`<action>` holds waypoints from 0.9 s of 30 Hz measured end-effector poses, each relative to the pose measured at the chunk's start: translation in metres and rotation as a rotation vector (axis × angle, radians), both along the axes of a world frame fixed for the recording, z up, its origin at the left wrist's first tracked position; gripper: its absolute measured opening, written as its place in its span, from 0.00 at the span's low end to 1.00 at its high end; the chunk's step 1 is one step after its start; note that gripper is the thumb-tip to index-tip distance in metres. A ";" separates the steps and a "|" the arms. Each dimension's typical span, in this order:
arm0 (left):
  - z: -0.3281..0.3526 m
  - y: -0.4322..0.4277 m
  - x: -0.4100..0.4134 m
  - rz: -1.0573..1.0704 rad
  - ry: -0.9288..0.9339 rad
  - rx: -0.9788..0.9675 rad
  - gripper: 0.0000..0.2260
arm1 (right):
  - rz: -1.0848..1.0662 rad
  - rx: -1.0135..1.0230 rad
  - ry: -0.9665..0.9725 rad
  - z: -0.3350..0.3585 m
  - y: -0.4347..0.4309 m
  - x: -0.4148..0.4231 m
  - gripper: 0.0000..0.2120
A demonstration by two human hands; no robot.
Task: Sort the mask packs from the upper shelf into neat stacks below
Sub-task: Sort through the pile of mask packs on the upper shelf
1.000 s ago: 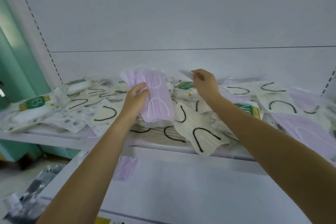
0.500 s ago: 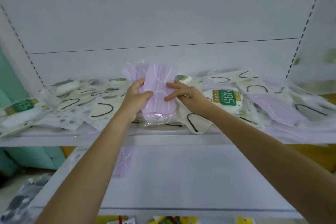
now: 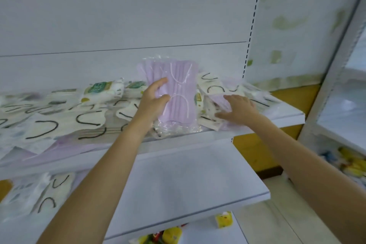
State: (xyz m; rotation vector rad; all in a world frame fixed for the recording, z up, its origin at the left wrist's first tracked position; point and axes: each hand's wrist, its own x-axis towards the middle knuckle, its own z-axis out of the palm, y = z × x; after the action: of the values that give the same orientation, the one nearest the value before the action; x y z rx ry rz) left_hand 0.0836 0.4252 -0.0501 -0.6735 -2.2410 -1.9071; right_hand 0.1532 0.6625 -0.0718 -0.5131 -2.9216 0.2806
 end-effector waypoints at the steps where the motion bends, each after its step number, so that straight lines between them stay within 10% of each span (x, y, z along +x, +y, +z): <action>1: -0.002 0.010 0.002 -0.009 -0.007 -0.004 0.22 | -0.009 0.025 -0.040 -0.001 0.005 0.003 0.35; 13: -0.018 0.086 0.022 0.057 -0.042 -0.053 0.23 | -0.026 -0.329 0.006 0.003 0.062 -0.004 0.33; 27: -0.019 0.118 0.039 0.233 -0.072 0.061 0.20 | 0.089 -0.781 0.718 0.022 0.107 0.012 0.18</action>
State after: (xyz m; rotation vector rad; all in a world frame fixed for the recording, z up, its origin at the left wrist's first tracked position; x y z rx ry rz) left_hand 0.1229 0.5427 -0.0686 -0.3229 -2.1816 -1.9023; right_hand 0.1651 0.7695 -0.0496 -0.2728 -2.0508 1.3218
